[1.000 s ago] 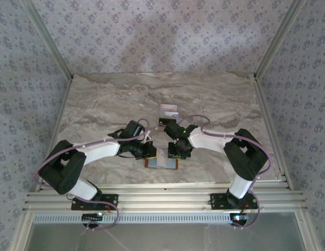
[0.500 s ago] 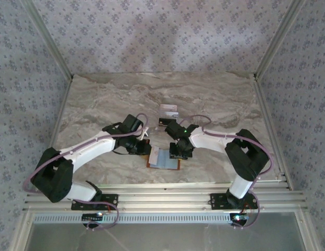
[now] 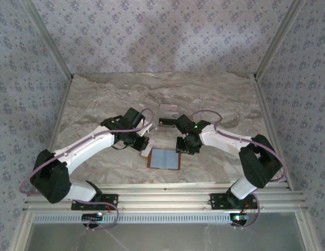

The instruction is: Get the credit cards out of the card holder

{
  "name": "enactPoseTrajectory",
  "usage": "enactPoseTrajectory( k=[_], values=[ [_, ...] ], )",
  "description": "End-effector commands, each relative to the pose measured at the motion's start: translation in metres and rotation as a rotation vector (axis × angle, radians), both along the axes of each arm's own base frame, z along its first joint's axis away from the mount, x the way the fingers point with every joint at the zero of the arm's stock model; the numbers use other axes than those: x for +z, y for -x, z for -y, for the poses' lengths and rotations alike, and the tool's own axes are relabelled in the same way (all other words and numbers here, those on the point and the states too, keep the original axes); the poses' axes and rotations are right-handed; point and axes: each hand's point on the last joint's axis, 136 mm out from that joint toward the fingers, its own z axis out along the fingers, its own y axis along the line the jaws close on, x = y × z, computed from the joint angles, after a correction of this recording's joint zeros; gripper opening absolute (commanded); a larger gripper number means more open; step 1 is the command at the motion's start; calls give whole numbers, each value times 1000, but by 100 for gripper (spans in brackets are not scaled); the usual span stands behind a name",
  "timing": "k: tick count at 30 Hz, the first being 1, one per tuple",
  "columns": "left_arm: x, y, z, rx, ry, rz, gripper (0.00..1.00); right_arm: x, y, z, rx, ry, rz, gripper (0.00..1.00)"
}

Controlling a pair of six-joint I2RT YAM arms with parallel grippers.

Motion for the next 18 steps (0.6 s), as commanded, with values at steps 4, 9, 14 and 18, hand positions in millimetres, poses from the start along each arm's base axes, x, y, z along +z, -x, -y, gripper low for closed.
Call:
enactPoseTrajectory(
  k=[4, 9, 14, 18],
  values=[
    [21, -23, 8, -253, -103, 143, 0, 14, 0, 33, -17, 41, 20, 31],
    [19, -47, 18, -432, -193, 213, 0, 25, -2, 51, -44, 62, 47, 31],
    [32, -63, 37, -635, -207, 276, 0, 32, -4, 58, -58, 53, 65, 31],
    [42, -76, 45, -793, -243, 343, 0, 33, -2, 59, -56, 54, 61, 30]
  ],
)
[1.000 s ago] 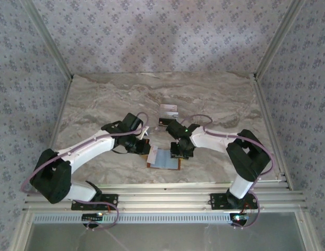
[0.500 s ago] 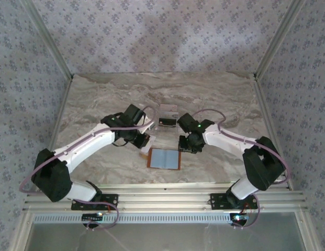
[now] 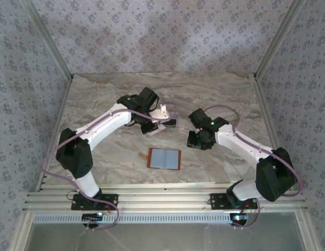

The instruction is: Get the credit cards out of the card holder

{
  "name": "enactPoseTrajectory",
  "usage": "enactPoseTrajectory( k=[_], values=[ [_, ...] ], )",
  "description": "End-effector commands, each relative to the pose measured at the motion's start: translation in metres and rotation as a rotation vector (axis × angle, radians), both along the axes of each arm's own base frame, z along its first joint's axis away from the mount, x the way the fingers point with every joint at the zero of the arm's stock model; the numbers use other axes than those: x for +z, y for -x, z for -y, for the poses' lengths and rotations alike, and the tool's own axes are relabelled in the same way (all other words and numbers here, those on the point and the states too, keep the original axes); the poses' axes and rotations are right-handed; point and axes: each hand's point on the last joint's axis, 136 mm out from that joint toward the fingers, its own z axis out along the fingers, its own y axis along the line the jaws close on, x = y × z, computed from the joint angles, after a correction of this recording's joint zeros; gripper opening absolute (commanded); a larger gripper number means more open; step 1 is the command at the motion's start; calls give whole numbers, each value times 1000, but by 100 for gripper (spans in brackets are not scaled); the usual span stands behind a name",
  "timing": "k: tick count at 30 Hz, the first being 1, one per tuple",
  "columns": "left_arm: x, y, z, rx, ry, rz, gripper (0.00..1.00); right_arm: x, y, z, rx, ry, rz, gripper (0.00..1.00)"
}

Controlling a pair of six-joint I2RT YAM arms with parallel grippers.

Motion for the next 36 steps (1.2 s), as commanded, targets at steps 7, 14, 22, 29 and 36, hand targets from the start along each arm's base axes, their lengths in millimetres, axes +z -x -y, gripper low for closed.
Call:
enactPoseTrajectory(
  k=[7, 14, 22, 29, 36],
  values=[
    [22, -39, 9, -318, -118, 120, 0, -7, 14, 17, -13, 39, -21, 30],
    [28, -82, 23, -347, -154, 197, 0, -11, 13, 21, -37, 17, -29, 31],
    [24, -116, 40, -356, -166, 255, 0, -13, 11, 23, -43, 13, -40, 30],
    [10, -130, 50, -379, -185, 246, 0, -17, 8, 25, -49, 7, -51, 30],
    [-3, -135, 55, -402, -197, 232, 0, -19, 7, 26, -53, 2, -56, 30]
  ],
)
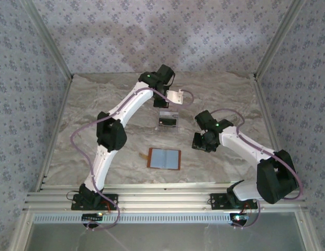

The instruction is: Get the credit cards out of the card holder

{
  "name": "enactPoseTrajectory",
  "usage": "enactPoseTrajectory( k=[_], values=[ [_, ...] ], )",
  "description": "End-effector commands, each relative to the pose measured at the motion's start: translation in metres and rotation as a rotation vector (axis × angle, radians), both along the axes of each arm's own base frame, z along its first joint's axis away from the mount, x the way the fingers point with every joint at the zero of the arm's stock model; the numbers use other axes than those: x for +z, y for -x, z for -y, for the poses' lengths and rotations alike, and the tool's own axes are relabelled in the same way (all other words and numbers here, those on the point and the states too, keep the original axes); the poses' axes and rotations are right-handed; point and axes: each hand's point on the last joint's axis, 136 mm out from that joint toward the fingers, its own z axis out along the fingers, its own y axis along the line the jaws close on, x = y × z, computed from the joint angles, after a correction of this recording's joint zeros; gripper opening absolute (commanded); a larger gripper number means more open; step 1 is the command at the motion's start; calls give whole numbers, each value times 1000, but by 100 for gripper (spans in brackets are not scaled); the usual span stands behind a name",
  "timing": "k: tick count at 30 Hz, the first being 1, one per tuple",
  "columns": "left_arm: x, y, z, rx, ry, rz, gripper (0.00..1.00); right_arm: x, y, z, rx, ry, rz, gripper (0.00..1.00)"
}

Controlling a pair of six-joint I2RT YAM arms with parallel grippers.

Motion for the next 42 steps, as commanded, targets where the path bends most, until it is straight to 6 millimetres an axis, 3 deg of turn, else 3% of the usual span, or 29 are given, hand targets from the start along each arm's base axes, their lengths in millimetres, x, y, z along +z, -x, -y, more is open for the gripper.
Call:
enactPoseTrajectory(
  k=[1, 10, 15, 22, 32, 35, 38, 41, 42],
  values=[
    [-2, 3, -2, -29, -30, -16, 0, -5, 3, 2, 11, 4, -24, 30],
    [-21, -2, 3, -42, -56, -18, 0, -8, 4, 4, 6, 4, -31, 30],
    [-26, -8, 8, -51, -64, 0, 7, -9, 5, 4, 6, 5, -32, 30],
    [-23, -16, 18, -72, -51, 51, 23, -8, 5, 6, 0, 6, -29, 30],
    [3, -21, 22, -14, 33, 75, 31, -2, -1, 10, -9, 16, 4, 31],
    [14, -21, 19, 46, 84, 57, 41, 4, -9, 16, -10, 36, 31, 38],
    [17, -19, 11, 101, 106, 33, 74, 10, -19, 26, -8, 75, 66, 48],
    [18, -17, 1, 168, 130, 24, 86, 16, -30, 36, -13, 109, 98, 62],
    [18, -16, -2, 196, 147, 23, 89, 19, -35, 39, -11, 122, 117, 73]
  ],
)
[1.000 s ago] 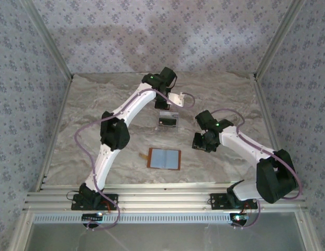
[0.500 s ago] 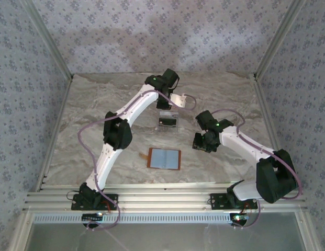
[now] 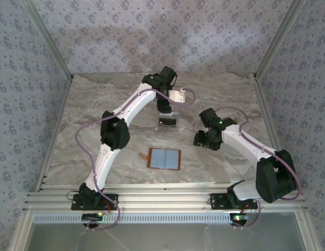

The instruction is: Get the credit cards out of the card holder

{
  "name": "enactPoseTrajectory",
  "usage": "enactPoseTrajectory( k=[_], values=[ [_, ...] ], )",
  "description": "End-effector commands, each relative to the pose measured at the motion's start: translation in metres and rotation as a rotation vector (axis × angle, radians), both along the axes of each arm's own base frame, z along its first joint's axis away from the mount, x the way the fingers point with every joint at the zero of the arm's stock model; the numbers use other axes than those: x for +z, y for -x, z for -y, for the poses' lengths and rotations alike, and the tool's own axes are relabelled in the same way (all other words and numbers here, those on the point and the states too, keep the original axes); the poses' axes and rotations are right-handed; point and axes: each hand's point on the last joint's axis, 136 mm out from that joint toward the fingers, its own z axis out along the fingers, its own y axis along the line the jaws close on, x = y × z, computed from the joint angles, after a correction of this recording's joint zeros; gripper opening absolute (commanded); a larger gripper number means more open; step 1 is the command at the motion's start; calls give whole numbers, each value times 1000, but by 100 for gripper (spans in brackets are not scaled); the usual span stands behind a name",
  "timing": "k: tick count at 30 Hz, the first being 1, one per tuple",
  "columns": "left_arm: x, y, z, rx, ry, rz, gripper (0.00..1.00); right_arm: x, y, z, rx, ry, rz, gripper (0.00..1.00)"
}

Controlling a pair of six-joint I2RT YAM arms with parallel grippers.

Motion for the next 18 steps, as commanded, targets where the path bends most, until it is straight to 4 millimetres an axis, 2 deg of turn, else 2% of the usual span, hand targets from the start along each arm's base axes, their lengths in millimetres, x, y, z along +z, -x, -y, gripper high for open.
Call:
enactPoseTrajectory(
  k=[1, 3, 7, 10, 13, 18],
  values=[
    [38, 1, -11, 114, 122, 31, 90, 17, -19, 16, 9, 71, 81, 80],
    [40, 2, -21, 179, 177, 33, 91, 21, -29, 24, -1, 101, 117, 100],
    [37, 1, -47, 349, 288, 60, 93, 26, -48, 38, -22, 138, 158, 100],
    [34, -1, -79, 526, 346, 101, 94, 27, -64, 46, -14, 178, 199, 100],
    [23, -1, -121, 706, 351, 138, 94, 26, -80, 63, -43, 251, 255, 100],
    [4, 4, -210, 1000, 355, 228, 93, 28, -109, 98, -117, 341, 395, 100]
  ],
)
